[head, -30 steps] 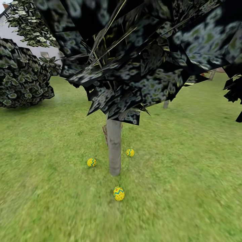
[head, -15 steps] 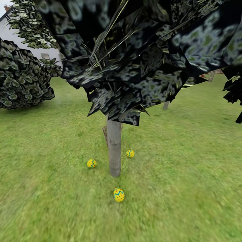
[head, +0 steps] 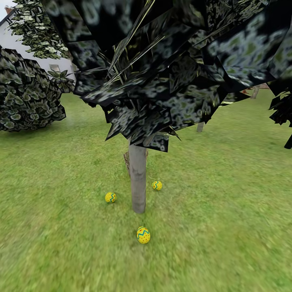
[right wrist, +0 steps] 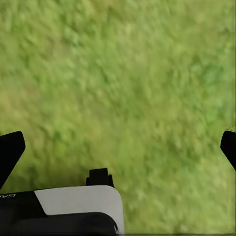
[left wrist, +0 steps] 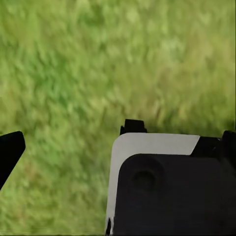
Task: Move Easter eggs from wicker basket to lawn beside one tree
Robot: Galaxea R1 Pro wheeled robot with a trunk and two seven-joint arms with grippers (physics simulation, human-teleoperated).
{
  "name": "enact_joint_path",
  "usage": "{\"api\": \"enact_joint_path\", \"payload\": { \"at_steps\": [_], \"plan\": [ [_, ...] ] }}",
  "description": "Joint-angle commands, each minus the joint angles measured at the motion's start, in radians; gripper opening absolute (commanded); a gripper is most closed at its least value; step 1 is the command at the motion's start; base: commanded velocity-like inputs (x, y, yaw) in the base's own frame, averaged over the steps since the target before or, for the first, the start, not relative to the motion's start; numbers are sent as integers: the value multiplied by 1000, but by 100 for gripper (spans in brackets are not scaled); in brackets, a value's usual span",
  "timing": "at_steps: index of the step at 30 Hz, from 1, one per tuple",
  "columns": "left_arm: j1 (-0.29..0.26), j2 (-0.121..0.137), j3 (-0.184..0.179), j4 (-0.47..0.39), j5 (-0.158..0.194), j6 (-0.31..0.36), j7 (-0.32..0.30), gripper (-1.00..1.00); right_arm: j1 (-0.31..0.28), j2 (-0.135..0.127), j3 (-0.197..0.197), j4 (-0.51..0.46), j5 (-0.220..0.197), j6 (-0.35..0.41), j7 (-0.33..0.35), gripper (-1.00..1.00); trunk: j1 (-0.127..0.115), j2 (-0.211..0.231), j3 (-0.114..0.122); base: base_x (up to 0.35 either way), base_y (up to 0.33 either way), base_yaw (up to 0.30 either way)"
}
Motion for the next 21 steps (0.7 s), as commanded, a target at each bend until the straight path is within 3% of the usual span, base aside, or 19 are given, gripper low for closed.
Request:
{"api": "enact_joint_path", "payload": {
  "at_steps": [1, 21],
  "plan": [
    [-1, -1, -5, 14, 9, -3, -3, 100, 1, 0, 9, 4, -8, -6, 0, 100, 0, -1, -1, 0, 0, 0],
    [-1, -4, -7, 27, 7, -3, -5, 100, 31, 7, 10, 4, -9, -6, 2, 100, 0, -1, -1, 0, 0, 0]
  ]
}}
